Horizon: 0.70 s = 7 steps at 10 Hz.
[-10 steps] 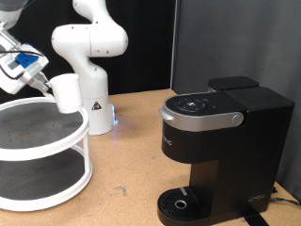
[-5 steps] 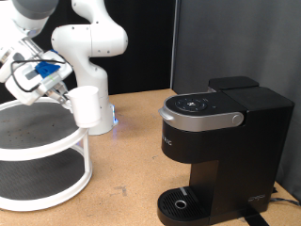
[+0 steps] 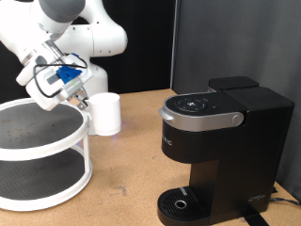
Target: Make a cup of coffee with the keurig machine
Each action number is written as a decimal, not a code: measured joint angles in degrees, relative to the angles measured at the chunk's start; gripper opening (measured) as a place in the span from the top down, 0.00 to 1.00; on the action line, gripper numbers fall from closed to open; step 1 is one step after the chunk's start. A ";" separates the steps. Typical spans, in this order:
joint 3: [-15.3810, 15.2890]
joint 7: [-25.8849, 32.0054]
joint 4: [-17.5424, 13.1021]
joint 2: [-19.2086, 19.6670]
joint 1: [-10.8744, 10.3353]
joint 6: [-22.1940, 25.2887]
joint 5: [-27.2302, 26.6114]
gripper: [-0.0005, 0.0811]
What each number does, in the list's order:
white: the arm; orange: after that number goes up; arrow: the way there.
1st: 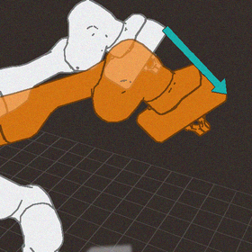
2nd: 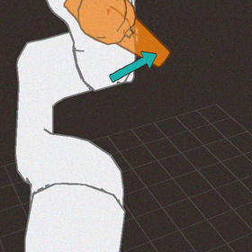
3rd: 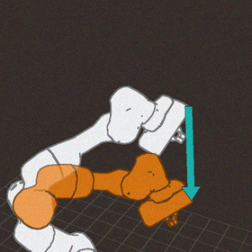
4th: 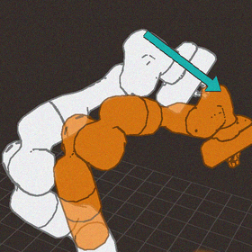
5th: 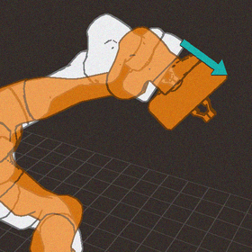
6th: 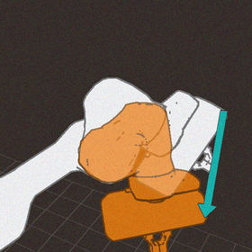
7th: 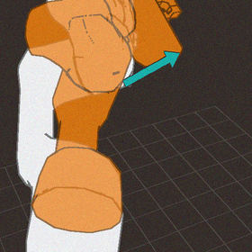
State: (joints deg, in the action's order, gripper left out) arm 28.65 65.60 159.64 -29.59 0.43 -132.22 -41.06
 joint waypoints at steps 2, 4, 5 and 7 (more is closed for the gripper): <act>-0.09 0.00 -0.24 0.75 -0.57 -0.34 -0.34 0.91; 0.93 0.79 -0.91 0.60 -0.65 2.63 -0.83 0.91; 0.83 1.03 -0.91 0.69 -0.81 2.71 -1.32 0.91; 0.22 1.09 -0.67 1.85 -2.41 0.73 -2.22 0.91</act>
State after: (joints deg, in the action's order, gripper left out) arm 28.87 66.70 158.97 -27.74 -1.99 -131.49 -43.27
